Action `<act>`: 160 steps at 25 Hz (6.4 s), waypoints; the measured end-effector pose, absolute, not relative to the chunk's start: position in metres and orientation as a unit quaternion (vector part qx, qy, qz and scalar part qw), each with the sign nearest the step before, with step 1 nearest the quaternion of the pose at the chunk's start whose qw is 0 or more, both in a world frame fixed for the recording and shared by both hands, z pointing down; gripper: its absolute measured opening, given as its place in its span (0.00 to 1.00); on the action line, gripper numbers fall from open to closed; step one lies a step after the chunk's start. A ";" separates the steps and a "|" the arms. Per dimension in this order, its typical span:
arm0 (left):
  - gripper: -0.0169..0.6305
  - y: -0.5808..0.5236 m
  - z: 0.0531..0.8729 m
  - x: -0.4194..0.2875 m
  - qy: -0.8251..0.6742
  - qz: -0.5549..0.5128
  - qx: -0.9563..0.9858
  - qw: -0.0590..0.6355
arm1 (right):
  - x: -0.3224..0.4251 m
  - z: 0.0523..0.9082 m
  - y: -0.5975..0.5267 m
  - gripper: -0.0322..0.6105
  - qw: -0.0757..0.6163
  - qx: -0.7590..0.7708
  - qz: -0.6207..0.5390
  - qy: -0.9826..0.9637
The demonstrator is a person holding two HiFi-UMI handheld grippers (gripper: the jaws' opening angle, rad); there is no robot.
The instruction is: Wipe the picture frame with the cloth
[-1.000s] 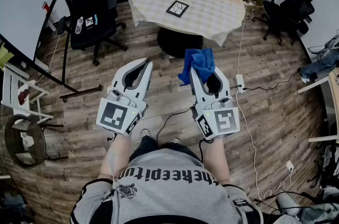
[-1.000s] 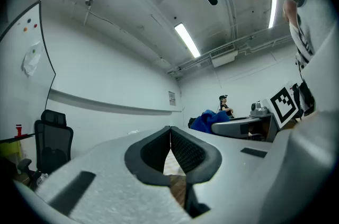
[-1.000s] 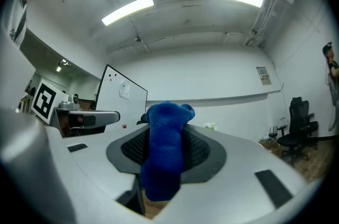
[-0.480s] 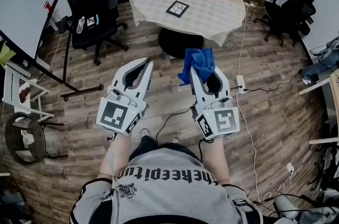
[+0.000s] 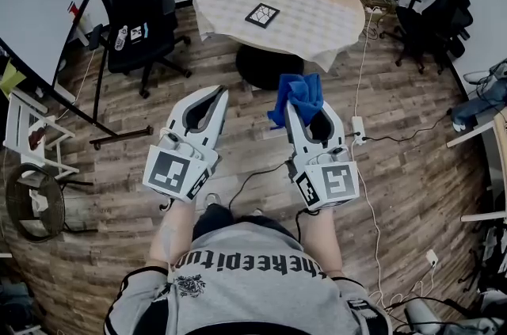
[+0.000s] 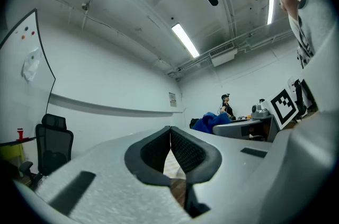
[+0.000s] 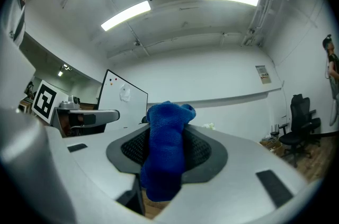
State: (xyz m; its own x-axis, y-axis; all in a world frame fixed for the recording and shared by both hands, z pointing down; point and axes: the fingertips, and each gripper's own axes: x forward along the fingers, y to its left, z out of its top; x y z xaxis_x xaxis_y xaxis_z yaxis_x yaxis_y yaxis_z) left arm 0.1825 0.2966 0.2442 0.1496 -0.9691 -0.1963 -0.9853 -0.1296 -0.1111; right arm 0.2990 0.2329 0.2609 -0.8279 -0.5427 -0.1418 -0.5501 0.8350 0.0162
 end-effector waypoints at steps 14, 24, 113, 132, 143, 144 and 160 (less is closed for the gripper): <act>0.05 0.278 0.253 0.179 0.653 0.038 -0.749 0.100 | 0.296 0.270 0.208 0.29 0.065 -0.287 0.011 0.956; 0.05 0.226 0.251 0.125 0.627 0.043 -0.771 0.099 | 0.243 0.266 0.167 0.29 0.062 -0.314 0.019 0.947; 0.05 -0.201 0.265 -0.075 0.555 0.046 -0.827 0.072 | 0.042 0.289 -0.234 0.29 0.054 -0.382 -0.021 0.922; 0.05 -0.293 0.272 -0.130 0.447 0.057 -0.891 0.053 | -0.016 0.299 -0.294 0.29 0.039 -0.488 -0.024 0.872; 0.05 -0.323 0.297 -0.145 0.408 0.050 -0.911 0.029 | -0.036 0.331 -0.317 0.29 0.016 -0.521 -0.051 0.852; 0.05 -0.325 0.300 -0.145 0.405 0.049 -0.913 0.026 | -0.037 0.336 -0.319 0.29 0.014 -0.523 -0.056 0.850; 0.05 -0.345 0.354 -0.149 0.385 0.028 -0.922 -0.031 | -0.048 0.437 -0.333 0.29 -0.056 -0.537 -0.158 0.827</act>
State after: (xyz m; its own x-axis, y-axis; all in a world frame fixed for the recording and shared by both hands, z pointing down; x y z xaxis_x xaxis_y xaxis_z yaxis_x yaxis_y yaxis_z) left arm -0.1489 -0.3452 0.3539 0.7013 -0.7124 -0.0273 -0.7090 -0.7009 0.0776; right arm -0.0478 -0.3328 0.4371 -0.4162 -0.8705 0.2627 -0.9060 0.3726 -0.2006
